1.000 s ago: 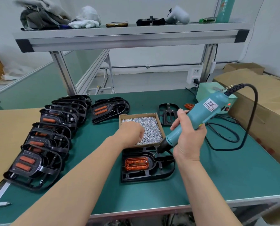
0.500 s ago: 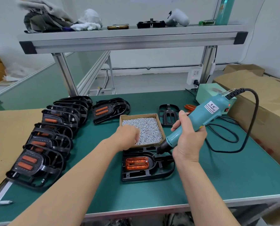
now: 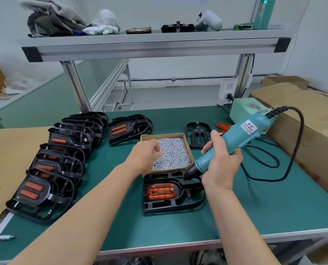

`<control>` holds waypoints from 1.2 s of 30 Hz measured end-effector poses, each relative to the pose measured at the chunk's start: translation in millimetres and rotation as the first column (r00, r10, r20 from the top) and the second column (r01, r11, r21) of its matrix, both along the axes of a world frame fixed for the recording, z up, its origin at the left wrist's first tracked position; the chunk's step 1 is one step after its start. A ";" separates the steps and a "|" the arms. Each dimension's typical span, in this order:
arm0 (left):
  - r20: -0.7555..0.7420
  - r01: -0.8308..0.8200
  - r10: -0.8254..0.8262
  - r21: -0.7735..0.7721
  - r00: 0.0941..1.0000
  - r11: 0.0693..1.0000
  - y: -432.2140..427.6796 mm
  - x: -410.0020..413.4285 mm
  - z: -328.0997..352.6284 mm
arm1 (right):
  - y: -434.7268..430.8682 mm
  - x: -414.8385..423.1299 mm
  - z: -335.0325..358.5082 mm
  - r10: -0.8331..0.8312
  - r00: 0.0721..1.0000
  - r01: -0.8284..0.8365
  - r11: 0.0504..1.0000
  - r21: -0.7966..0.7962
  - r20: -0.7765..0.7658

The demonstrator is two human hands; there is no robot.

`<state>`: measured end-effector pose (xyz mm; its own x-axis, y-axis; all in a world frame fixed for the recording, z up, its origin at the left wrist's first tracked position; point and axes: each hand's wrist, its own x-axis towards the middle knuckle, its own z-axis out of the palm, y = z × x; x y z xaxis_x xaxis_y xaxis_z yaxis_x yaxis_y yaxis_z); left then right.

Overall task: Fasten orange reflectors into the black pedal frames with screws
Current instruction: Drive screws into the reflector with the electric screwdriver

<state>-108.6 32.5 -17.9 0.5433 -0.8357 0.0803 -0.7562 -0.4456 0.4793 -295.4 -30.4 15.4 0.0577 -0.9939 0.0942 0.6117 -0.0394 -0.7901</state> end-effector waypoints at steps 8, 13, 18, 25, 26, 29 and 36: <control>-0.923 -0.402 -0.211 -0.334 0.321 0.853 26.7 -23.6 8.6 | 3.1 3.6 6.7 -0.016 0.999 0.016 1.000 0.016 0.047; -0.945 -0.590 -0.321 -0.227 -0.057 0.775 48.9 -56.1 -3.9 | 2.8 5.8 26.4 -0.032 0.988 0.028 0.999 0.027 0.148; -0.882 -0.666 -0.392 -0.130 -0.260 0.735 55.3 -80.9 -8.1 | 11.4 12.7 35.3 0.008 0.983 -0.009 1.000 0.008 0.184; -0.882 -0.661 -0.408 -0.162 -0.236 0.732 60.1 -84.7 -3.9 | 17.2 14.2 36.3 0.031 0.984 -0.030 1.000 -0.003 0.176; -0.883 -0.664 -0.409 -0.166 -0.229 0.729 60.1 -84.9 -3.4 | 17.4 14.3 36.4 0.033 0.984 -0.032 0.999 -0.007 0.177; -0.893 -0.684 -0.406 -0.175 -0.192 0.708 59.6 -87.5 -2.9 | 19.5 14.1 37.7 0.045 0.987 -0.039 0.998 -0.040 0.155; -0.906 -0.752 -0.416 -0.221 -0.077 0.621 56.8 -99.1 -4.3 | 22.2 14.9 39.2 0.019 0.992 -0.013 0.999 -0.046 0.121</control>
